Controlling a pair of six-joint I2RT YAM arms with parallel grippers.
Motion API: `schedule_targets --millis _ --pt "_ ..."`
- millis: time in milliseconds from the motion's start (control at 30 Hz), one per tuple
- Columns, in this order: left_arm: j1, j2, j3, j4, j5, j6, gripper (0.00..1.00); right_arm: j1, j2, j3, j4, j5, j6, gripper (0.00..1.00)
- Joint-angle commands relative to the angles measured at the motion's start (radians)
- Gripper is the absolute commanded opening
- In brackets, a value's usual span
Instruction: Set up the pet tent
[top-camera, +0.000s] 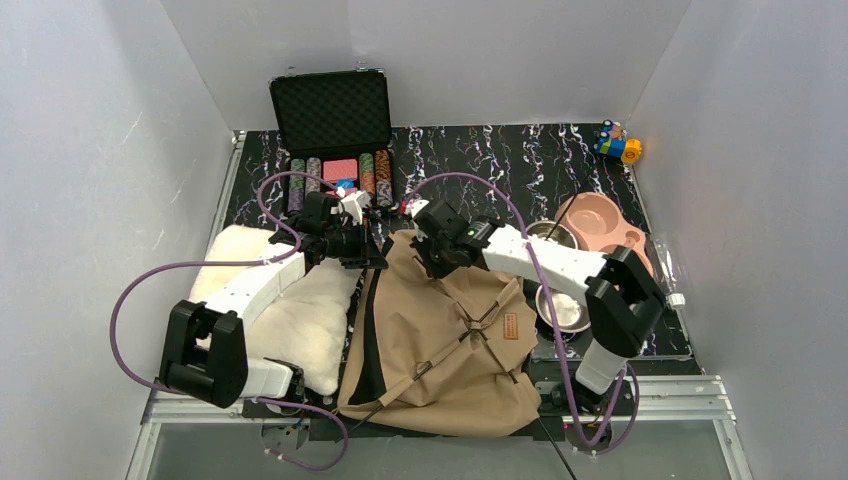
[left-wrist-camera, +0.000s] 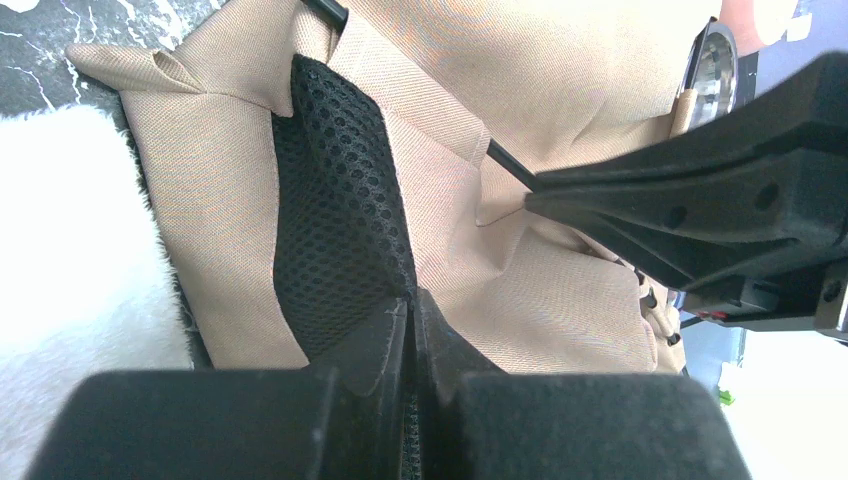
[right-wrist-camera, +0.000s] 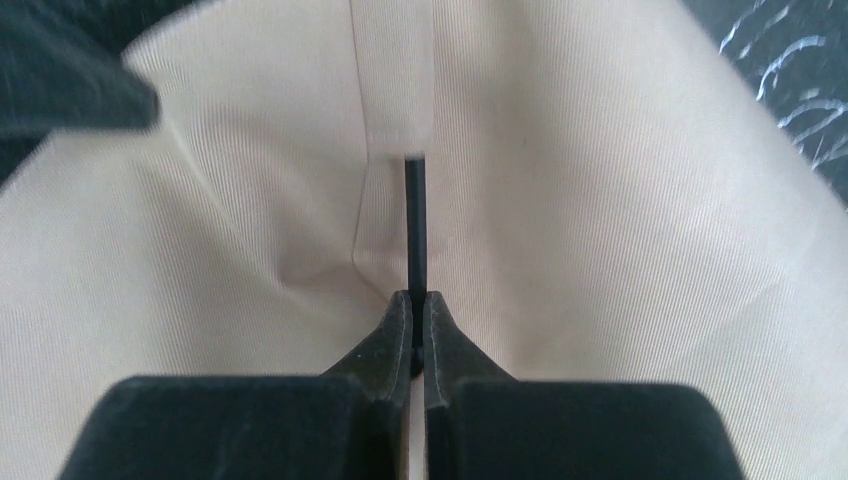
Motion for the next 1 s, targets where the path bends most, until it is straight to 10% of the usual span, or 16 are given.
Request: schedule_targets --millis 0,100,400,967 --pt "-0.001 -0.069 0.01 0.007 -0.02 0.014 0.0 -0.004 -0.121 -0.091 -0.019 -0.012 0.032 0.01" --pt "-0.001 -0.066 0.01 0.009 0.0 0.016 0.0 -0.004 -0.16 -0.111 -0.024 -0.025 0.042 0.02" --pt "-0.005 -0.09 -0.004 0.023 0.051 0.031 0.0 -0.058 -0.139 0.043 0.015 -0.145 0.044 0.53" --pt "-0.015 -0.122 -0.008 0.032 0.077 0.048 0.0 -0.178 0.146 0.3 0.142 -0.479 0.041 0.55"
